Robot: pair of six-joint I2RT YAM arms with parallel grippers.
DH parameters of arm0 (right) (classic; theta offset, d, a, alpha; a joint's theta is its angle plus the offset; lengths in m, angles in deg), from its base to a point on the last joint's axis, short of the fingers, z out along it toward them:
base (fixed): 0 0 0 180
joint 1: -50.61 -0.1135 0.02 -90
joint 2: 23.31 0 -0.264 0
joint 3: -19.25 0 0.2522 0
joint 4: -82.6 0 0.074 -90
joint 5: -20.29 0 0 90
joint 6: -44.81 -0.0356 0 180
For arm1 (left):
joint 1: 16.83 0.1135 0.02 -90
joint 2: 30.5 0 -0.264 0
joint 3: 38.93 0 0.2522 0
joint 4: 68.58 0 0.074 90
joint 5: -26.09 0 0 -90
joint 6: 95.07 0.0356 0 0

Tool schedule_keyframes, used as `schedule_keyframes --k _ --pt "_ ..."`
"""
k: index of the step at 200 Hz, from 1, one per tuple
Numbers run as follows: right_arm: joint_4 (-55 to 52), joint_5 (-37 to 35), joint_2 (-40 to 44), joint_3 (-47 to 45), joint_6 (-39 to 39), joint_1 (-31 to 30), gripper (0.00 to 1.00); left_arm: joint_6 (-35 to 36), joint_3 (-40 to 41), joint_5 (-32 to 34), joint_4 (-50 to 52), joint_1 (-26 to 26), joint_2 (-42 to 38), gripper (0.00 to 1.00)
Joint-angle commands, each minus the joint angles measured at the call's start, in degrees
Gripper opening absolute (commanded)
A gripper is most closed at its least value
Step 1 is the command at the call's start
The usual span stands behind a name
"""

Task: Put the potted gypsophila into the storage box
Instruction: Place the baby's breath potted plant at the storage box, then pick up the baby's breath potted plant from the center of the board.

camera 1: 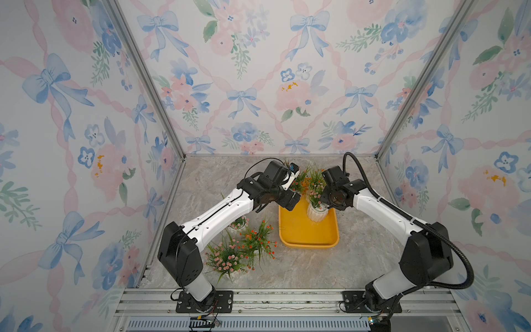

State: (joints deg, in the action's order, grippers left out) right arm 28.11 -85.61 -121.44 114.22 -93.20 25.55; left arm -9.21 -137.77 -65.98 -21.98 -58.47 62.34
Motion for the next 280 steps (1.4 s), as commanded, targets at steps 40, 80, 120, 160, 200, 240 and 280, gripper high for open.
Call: schedule_keyframes --k 40,80,120,160,200,240,280 --pt "4.41 2.58 6.37 -5.72 1.05 1.15 0.54 -5.52 -2.26 4.96 -0.72 -0.18 0.10 0.98" --pt "6.05 5.16 7.34 -6.31 4.20 1.20 0.54 -9.63 -1.65 6.59 -1.68 -0.27 -0.16 0.98" --pt "7.16 2.00 10.52 -9.50 1.87 -1.86 0.53 -12.42 5.00 9.51 -2.03 -0.21 -5.11 0.98" --pt "4.26 -5.23 15.27 -11.01 -3.93 -11.52 0.51 -11.72 12.57 6.16 -2.33 2.95 -15.75 0.98" --pt "0.92 -9.53 15.10 -10.17 -10.49 -23.95 0.45 -12.98 20.91 1.23 -2.34 7.32 -27.46 0.98" --pt "3.02 -6.59 8.49 -10.37 -16.03 -34.27 0.44 -13.56 26.30 -2.30 -1.79 7.98 -37.62 0.98" --pt "7.47 -6.51 2.03 -9.91 -19.87 -41.24 0.44 -17.10 32.52 -7.50 1.08 7.97 -46.72 0.98"
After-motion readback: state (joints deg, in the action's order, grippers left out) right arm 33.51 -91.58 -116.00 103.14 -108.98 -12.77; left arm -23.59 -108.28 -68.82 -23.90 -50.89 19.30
